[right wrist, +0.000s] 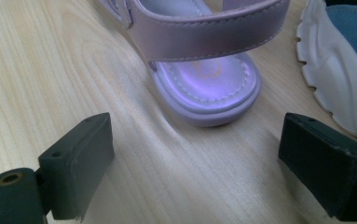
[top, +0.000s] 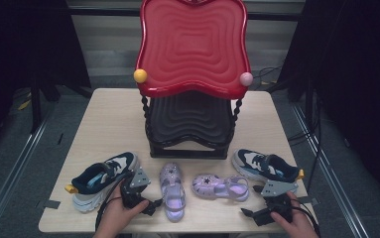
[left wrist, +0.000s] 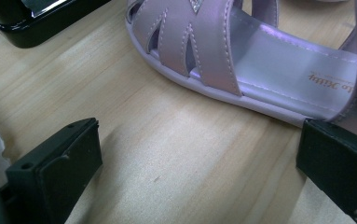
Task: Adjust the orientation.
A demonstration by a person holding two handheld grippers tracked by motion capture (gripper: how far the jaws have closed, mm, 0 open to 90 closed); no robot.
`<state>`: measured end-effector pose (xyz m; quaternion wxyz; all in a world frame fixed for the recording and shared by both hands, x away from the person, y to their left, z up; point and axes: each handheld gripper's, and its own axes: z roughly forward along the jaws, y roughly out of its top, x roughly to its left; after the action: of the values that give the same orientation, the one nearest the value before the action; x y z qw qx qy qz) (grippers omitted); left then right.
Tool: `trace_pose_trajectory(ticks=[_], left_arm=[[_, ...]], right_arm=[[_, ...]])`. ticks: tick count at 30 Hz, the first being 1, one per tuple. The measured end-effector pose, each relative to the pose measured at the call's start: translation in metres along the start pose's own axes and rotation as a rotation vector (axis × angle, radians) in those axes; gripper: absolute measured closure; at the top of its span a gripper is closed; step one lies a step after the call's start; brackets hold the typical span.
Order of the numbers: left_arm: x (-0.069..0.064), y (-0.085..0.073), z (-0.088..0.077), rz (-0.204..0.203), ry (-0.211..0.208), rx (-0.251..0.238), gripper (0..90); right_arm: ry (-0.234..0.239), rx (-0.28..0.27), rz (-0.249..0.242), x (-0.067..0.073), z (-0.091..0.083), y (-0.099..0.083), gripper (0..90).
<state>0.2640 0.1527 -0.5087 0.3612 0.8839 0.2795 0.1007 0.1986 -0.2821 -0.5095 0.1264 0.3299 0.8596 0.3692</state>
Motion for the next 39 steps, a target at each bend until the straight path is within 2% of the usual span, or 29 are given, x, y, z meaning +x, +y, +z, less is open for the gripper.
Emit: trace_pose_trajectory(ticks=[16, 18, 20, 24, 26, 28, 29, 35, 39], left_arm=[[0.000, 0.001, -0.001, 0.004, -0.003, 0.004, 0.0], [-0.001, 0.003, -0.005, -0.007, 0.012, 0.020, 6.3], [-0.001, 0.003, -0.006, -0.013, 0.004, 0.016, 15.7], [-0.002, 0.005, -0.015, -0.047, -0.002, 0.023, 14.9], [-0.002, 0.008, -0.023, -0.063, 0.001, 0.009, 15.0], [-0.003, 0.010, -0.030, -0.086, -0.009, -0.005, 15.1], [-0.006, 0.015, -0.036, -0.085, -0.038, -0.010, 15.1], [-0.012, 0.029, -0.045, -0.101, -0.081, 0.002, 15.1], [-0.020, 0.039, -0.045, -0.103, -0.109, -0.020, 15.0]], right_arm=[[0.000, 0.000, -0.001, 0.000, 0.000, 0.000, 9.5], [0.000, -0.001, -0.001, 0.000, 0.000, 0.000, 9.5], [0.000, 0.000, 0.000, 0.000, 0.000, 0.000, 9.6], [0.000, 0.000, 0.001, 0.000, 0.000, 0.000, 9.5], [0.000, 0.000, 0.001, 0.000, 0.000, 0.000, 9.5], [0.000, 0.000, 0.002, 0.000, 0.000, 0.000, 9.5], [0.000, 0.001, 0.002, 0.000, 0.000, 0.000, 9.5], [0.000, 0.001, 0.002, 0.000, 0.000, 0.000, 9.5], [0.000, 0.001, 0.002, 0.000, 0.000, 0.000, 9.6]])
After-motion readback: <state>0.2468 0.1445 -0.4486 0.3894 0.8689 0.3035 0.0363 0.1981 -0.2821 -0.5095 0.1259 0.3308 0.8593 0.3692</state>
